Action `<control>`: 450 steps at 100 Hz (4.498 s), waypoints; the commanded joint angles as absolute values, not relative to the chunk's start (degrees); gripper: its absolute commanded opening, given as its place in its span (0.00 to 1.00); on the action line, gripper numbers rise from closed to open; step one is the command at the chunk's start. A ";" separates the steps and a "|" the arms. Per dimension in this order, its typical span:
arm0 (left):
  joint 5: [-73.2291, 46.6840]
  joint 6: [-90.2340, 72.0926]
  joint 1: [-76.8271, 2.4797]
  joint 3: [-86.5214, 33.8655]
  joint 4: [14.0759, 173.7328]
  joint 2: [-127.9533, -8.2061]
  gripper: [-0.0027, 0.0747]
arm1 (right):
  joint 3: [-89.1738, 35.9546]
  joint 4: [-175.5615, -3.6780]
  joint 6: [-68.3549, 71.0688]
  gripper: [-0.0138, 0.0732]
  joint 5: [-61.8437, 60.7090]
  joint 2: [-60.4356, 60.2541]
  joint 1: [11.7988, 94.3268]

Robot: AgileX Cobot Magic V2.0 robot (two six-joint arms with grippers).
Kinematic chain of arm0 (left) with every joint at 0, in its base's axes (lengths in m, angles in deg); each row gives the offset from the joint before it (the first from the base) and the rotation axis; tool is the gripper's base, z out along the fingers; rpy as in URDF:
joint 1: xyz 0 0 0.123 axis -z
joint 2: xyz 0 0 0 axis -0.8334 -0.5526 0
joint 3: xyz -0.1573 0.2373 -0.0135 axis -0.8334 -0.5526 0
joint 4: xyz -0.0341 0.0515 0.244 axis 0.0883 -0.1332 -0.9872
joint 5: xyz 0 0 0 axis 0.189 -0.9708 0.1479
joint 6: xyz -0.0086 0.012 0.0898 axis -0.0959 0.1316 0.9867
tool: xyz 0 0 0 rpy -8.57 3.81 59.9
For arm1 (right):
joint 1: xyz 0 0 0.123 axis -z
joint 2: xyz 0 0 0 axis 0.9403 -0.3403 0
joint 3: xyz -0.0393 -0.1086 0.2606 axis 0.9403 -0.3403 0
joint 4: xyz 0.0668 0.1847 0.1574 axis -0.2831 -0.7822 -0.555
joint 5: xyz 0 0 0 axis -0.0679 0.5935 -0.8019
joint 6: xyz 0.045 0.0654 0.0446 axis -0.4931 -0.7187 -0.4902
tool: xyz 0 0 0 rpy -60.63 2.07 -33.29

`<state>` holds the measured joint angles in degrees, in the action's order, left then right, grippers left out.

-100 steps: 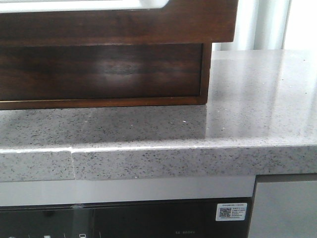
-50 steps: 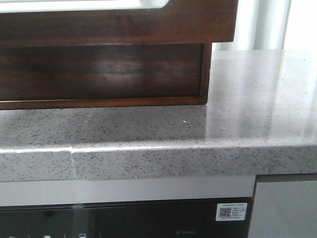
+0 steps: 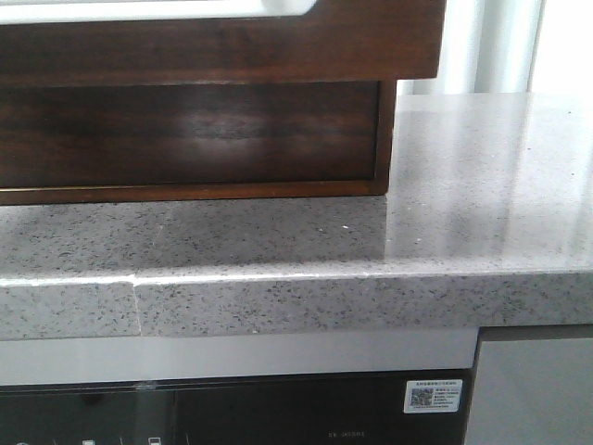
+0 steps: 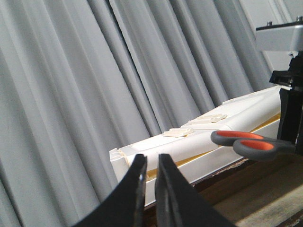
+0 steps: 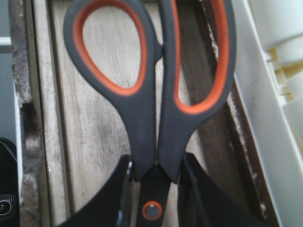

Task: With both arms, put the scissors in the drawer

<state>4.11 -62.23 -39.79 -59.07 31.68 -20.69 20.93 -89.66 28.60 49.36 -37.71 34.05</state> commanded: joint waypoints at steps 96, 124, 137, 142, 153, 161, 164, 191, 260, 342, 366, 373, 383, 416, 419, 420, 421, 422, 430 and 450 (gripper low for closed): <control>7.38 -62.82 -39.70 -57.18 32.64 -21.35 0.04 | 22.54 -90.53 30.45 0.02 51.07 -45.00 34.07; 7.38 -62.82 -39.70 -57.18 32.64 -21.35 0.04 | 22.54 -90.84 30.45 0.04 51.07 -45.00 34.07; 7.47 -62.82 -39.70 -57.18 32.64 -21.35 0.04 | 22.54 -91.69 30.45 0.19 50.76 -45.00 34.07; 7.50 -62.82 -39.70 -57.18 32.64 -21.35 0.04 | 22.54 -91.70 30.45 0.26 50.49 -45.00 34.07; 7.50 -62.82 -39.70 -57.18 32.64 -21.35 0.04 | 22.54 -91.70 30.45 0.37 50.14 -45.00 34.07; 7.50 -62.82 -39.70 -57.18 32.64 -21.35 0.04 | 22.54 -91.70 30.45 0.38 50.00 -45.00 34.07; 7.50 -62.82 -39.70 -57.18 32.64 -21.35 0.04 | 22.54 -91.70 30.45 0.38 49.89 -45.00 34.07; 7.50 -62.82 -39.70 -57.18 32.64 -21.35 0.04 | 25.25 -92.08 30.09 0.38 50.99 -44.89 34.07; 7.60 -62.72 -39.70 -57.18 31.97 -21.28 0.04 | 30.52 -96.66 25.77 0.03 53.36 -33.40 34.38; -14.36 -62.72 -39.70 -57.18 45.31 -8.26 0.04 | -9.66 -94.62 20.31 0.05 19.88 2.75 34.38; -14.35 -62.72 -39.70 -57.18 45.70 -8.26 0.04 | -35.57 -94.62 20.17 0.05 1.64 24.26 34.38; -14.35 -62.72 -39.70 -57.29 45.70 -8.26 0.04 | -41.92 -94.62 20.17 0.05 -0.66 30.77 34.38; -14.14 -62.72 -39.70 -57.69 45.70 -8.26 0.04 | -49.04 -94.62 19.37 0.05 -1.39 39.26 34.38; -12.31 -62.72 -39.70 -63.62 48.10 -8.26 0.04 | -64.08 -94.62 16.24 0.05 0.81 60.15 34.51; -12.12 -62.72 -39.70 -64.24 48.10 -8.26 0.04 | -64.19 -94.51 16.24 0.05 2.61 60.01 34.51; -11.98 -62.72 -39.70 -64.35 48.10 -8.26 0.04 | -64.33 -94.47 16.24 0.05 3.52 59.72 34.51; -11.86 -62.72 -39.70 -64.36 48.10 -8.26 0.04 | -64.35 -94.47 16.24 0.05 3.91 59.53 34.51; -11.86 -62.72 -39.70 -64.66 48.10 -8.26 0.04 | -64.47 -94.47 16.24 0.05 4.64 59.42 34.51; -11.77 -62.72 -39.81 -65.95 49.13 -8.26 0.04 | -65.51 -94.58 16.24 0.05 8.22 59.69 35.21; -11.64 -62.72 -39.71 -69.52 49.13 -8.26 0.04 | -70.09 -94.70 16.24 0.05 5.21 59.93 36.45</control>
<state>-16.05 -62.23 -39.79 -69.87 48.82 -10.15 -70.08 -94.38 16.17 11.29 58.81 35.98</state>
